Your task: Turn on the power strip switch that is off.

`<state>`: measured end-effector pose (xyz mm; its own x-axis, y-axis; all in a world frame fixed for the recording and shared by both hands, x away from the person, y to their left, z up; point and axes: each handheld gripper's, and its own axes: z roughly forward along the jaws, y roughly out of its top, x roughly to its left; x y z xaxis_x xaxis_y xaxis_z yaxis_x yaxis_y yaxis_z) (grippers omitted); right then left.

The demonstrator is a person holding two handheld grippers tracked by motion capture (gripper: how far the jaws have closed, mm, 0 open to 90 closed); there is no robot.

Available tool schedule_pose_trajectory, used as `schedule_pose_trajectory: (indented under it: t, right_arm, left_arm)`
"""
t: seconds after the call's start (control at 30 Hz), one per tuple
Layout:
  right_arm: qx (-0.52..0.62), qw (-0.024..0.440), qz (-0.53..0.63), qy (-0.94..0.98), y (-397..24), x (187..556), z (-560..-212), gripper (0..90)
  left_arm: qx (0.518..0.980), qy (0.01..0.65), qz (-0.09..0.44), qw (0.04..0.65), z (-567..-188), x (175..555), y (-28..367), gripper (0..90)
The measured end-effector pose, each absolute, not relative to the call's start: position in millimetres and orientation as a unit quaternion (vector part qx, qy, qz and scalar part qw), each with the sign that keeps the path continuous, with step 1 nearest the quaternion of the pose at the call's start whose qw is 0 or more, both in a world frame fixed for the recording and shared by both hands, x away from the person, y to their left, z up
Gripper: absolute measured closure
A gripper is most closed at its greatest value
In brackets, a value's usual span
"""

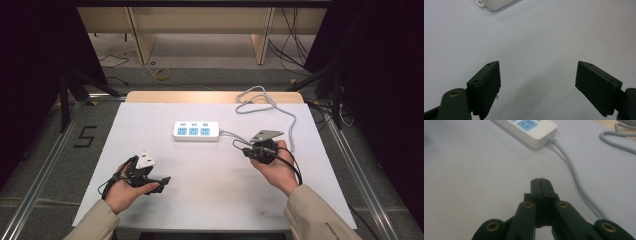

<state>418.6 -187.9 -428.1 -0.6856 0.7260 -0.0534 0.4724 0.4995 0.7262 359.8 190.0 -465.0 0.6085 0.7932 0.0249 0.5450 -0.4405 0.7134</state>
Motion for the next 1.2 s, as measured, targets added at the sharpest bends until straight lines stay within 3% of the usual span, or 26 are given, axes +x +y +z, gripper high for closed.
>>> schedule_pose_trajectory:
  t: [1.2]
  right_arm:
    - [0.348,0.188,0.335,0.855,-134.2,481.8,-419.3,90.0]
  left_arm:
    - [0.831,0.4,0.179,0.342,-464.5,360.4,189.1,20.3]
